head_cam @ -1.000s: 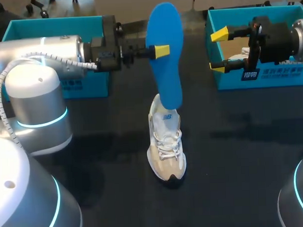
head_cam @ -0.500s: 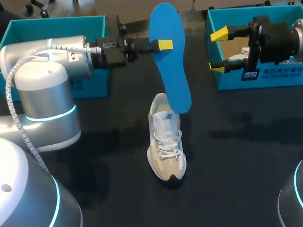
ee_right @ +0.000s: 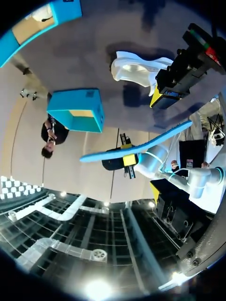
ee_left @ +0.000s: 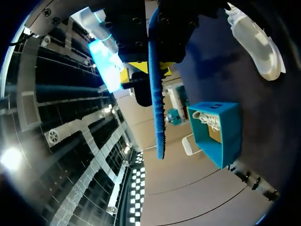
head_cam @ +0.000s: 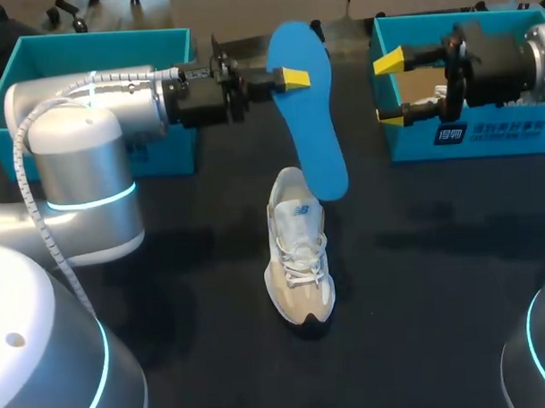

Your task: Take the shoe out of the shoebox, open the shoe tongue, remove and reinsert the insole, then place the shoe into the shoebox

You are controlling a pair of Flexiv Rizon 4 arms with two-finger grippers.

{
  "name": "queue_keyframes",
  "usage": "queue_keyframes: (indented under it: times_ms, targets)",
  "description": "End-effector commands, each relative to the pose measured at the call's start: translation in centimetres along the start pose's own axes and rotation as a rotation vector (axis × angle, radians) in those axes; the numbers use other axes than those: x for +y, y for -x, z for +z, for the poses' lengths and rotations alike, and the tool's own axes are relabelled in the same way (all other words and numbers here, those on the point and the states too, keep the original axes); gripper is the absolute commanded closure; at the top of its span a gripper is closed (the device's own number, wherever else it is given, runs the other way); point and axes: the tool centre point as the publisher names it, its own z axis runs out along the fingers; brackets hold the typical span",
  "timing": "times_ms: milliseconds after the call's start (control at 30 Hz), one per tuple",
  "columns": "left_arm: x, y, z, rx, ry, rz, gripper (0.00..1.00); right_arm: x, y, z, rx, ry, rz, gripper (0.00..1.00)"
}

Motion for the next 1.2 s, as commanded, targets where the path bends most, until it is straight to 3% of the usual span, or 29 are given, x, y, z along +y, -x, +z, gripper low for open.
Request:
queue_keyframes:
  times_ms: [33, 800, 1200]
  targets:
    - [-0.3, 0.7, 0.0, -0.003, 0.039, -0.073, 1.00, -0.6, -1.8, 0.6, -0.080, 0.025, 0.006, 0.00]
    - [0.0, 3.2, 0.9, 0.066, 0.089, -0.278, 1.00, -1.1, -7.2, 3.4, -0.548, 0.026, 0.036, 0.00]
    - [-0.3, 3.8, 1.3, 0.078, 0.120, -0.355, 1.00, -1.0, -8.9, 5.3, -0.775, -0.004, 0.090, 0.00]
